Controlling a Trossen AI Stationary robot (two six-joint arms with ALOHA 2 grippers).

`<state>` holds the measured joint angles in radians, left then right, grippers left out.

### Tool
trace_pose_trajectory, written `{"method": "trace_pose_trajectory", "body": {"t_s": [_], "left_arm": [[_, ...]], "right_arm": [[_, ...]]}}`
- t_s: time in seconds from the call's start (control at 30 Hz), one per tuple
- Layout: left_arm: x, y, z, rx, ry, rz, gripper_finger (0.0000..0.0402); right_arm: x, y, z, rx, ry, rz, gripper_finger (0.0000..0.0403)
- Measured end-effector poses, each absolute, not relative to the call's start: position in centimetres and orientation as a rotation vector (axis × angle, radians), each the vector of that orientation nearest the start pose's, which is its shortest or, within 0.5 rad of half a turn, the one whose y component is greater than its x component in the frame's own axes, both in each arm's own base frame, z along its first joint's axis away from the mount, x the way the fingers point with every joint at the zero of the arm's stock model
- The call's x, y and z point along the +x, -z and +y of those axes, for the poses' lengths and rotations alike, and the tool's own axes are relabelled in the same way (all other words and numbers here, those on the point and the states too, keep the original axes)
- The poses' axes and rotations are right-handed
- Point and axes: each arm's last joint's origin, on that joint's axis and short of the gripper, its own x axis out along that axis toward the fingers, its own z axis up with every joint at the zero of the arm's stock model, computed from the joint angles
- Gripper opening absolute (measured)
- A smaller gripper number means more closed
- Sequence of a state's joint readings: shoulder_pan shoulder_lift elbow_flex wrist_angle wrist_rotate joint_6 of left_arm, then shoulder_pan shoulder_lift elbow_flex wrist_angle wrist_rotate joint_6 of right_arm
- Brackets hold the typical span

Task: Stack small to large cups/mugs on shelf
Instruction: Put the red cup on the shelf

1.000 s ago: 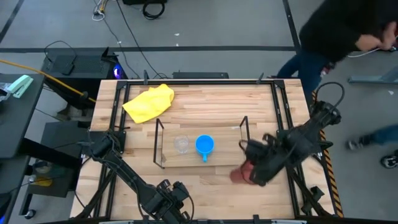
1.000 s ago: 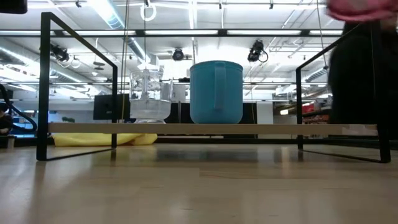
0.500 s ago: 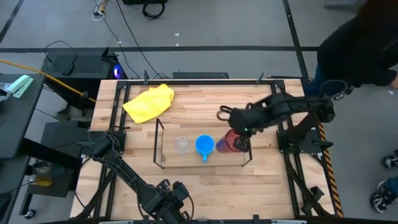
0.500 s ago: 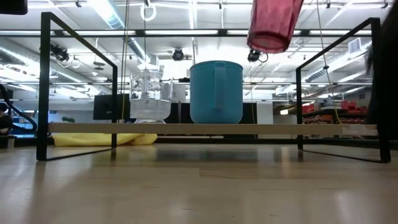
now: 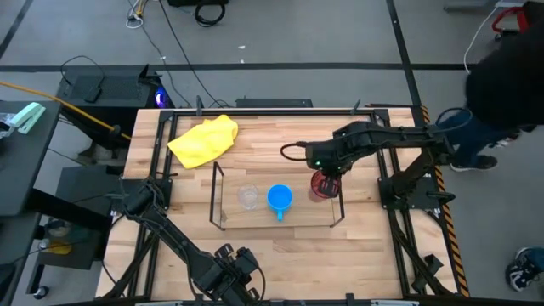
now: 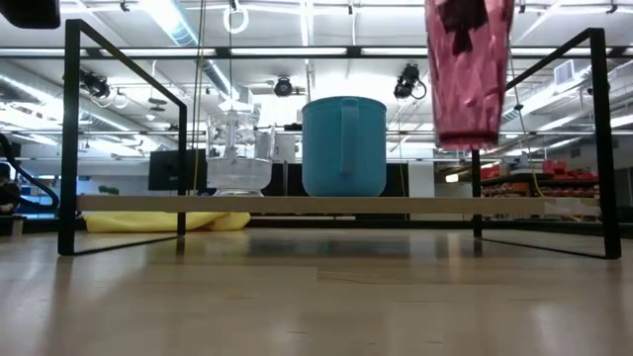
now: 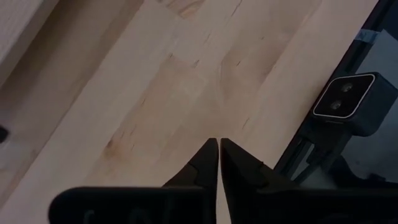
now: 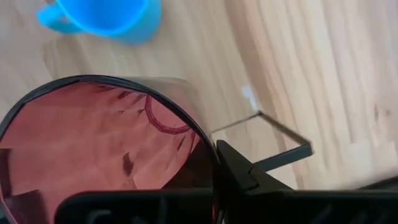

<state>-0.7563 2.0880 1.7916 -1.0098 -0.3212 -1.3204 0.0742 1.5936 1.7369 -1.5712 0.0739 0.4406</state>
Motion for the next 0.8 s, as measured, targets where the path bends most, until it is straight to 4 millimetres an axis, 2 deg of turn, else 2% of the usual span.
{"method": "trace_pose_trajectory", "body": {"t_s": [0.23, 0.37, 0.57, 0.8], "left_arm": [[31.7, -22.7, -28.6, -0.479, -0.395, 1.112, 0.0008], [31.7, -22.7, -28.5, -0.480, -0.396, 1.111, 0.0016], [31.7, -22.7, -28.5, -0.481, -0.396, 1.111, 0.0027], [31.7, -22.7, -28.5, -0.472, -0.390, 1.112, 0.0008]], "right_arm": [[27.8, -34.6, 1.9, 0.246, 0.282, 1.427, 0.0006], [28.4, -33.9, 2.0, 0.251, 0.267, 1.385, 0.0006], [28.3, -32.8, 2.0, 0.254, 0.262, 1.424, 0.0006], [28.8, -32.0, 2.1, 0.268, 0.241, 1.398, 0.0006]]}}
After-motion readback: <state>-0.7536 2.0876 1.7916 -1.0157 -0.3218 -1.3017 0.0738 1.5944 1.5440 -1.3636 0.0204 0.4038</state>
